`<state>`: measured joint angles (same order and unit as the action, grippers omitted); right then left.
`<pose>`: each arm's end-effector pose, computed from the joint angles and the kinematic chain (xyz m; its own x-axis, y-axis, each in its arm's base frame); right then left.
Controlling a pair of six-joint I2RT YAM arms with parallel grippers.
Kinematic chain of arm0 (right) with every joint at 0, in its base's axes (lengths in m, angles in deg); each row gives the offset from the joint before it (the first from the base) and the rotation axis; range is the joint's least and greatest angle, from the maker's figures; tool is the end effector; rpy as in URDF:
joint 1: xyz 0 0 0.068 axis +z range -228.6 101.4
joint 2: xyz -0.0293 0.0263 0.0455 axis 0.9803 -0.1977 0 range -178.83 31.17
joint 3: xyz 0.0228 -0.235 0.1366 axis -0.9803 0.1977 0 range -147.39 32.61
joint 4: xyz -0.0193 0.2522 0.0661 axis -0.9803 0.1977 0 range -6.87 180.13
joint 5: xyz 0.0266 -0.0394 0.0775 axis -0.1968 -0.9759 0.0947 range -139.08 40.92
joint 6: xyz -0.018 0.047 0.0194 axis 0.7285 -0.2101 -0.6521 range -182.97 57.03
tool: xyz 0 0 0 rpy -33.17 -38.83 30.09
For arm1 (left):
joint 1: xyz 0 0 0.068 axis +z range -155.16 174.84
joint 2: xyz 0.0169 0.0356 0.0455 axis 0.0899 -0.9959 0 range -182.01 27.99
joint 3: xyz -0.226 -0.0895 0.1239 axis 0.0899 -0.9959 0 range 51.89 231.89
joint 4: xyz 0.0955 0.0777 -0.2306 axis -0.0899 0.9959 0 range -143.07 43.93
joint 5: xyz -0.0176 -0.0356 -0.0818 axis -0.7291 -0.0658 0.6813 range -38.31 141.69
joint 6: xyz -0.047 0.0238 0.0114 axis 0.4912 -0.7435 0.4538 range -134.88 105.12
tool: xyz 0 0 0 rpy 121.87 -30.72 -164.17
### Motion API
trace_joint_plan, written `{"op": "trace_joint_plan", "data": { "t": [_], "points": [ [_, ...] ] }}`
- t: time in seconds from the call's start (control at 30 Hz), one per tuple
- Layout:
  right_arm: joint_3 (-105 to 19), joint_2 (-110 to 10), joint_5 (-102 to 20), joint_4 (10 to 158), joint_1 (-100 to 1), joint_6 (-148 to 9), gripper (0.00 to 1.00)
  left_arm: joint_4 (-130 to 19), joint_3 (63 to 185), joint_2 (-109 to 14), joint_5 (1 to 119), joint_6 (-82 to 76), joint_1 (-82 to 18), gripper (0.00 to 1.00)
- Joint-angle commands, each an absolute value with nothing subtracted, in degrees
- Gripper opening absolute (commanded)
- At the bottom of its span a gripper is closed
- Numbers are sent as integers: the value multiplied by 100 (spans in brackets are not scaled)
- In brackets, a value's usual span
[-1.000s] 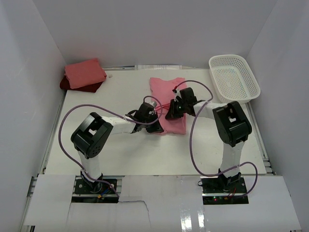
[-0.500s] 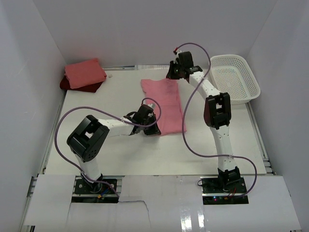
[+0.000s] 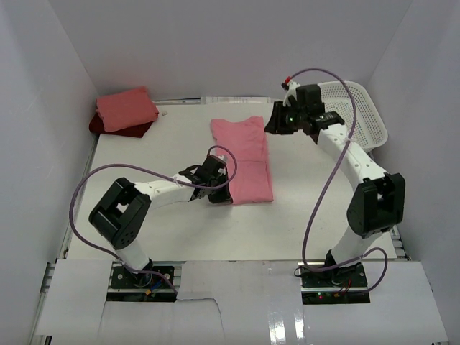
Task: Fold and stack the t-shirts
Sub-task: Fold the folded rectangular tshirt in 1/3 of the way, then grab one side of the 2/3 rectangular tshirt with both arms
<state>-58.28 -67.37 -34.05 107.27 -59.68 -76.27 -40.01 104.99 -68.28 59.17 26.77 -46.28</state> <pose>0.3774 0.1392 0.3443 -0.6050 0.0275 -0.7957 -0.3931 0.8588 0.3285 0.2451 -0.2201 0.1613 -0.9375 -0.0563 -0.3435 0.1118 0.8858 -0.4504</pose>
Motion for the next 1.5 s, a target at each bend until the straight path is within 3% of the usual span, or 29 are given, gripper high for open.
{"op": "trace_joint_plan", "data": {
  "t": [0.0, 0.07, 0.1, 0.17, 0.2, 0.27, 0.3, 0.33, 0.6, 1.03, 1.1, 1.2, 1.27, 1.47],
  "points": [
    [-4468, -6142, -3554, 11398, -5848, -7650, 38, -3620, 10708, -6255, 5828, 2590, -4673, 1],
    [-3835, -5770, -3511, 11363, -5830, -7738, 44, -3514, 10699, -6158, 5811, 2572, -4673, 7],
    [-3267, -5447, -3371, 11259, -5830, -7765, 58, -3383, 10725, -6044, 5793, 2546, -4673, 12],
    [-2780, -5146, -3143, 11118, -5830, -7765, 61, -3225, 10796, -5894, 5671, 2511, -4682, 22],
    [-2586, -4910, -3054, 11065, -5830, -7774, 62, -3163, 10805, -5798, 5626, 2502, -4673, 38],
    [-2094, -4697, -3089, 10837, -5830, -7870, 83, -3048, 10779, -5490, 5547, 2502, -4664, 59],
    [-1979, -4548, -3115, 10783, -5830, -7905, 89, -3022, 10717, -5393, 5503, 2519, -4612, 77],
    [-1760, -4503, -3072, 10670, -5830, -7949, 89, -3013, 10673, -5262, 5546, 2537, -4559, 80],
    [-1160, -4844, -2781, 9975, -5830, -8301, 86, -3267, 9874, -5173, 5951, 2537, -3856, 81],
    [-1099, -5935, -2816, 8964, -5830, -8635, 73, -3927, 9434, -5708, 5960, 2590, -3794, 81],
    [-1055, -6049, -2851, 8894, -5830, -8644, 70, -3979, 9425, -5770, 5960, 2590, -3785, 81],
    [-1046, -6208, -2808, 8823, -5821, -8644, 50, -4032, 9433, -5928, 5942, 2581, -3785, 81],
    [-1020, -6252, -2781, 8779, -5830, -8661, 43, -4041, 9442, -6060, 5942, 2581, -3785, 81],
    [-827, -6129, -2720, 8797, -5830, -8670, 48, -4120, 9442, -6332, 5942, 2651, -3785, 81]
  ]
}}
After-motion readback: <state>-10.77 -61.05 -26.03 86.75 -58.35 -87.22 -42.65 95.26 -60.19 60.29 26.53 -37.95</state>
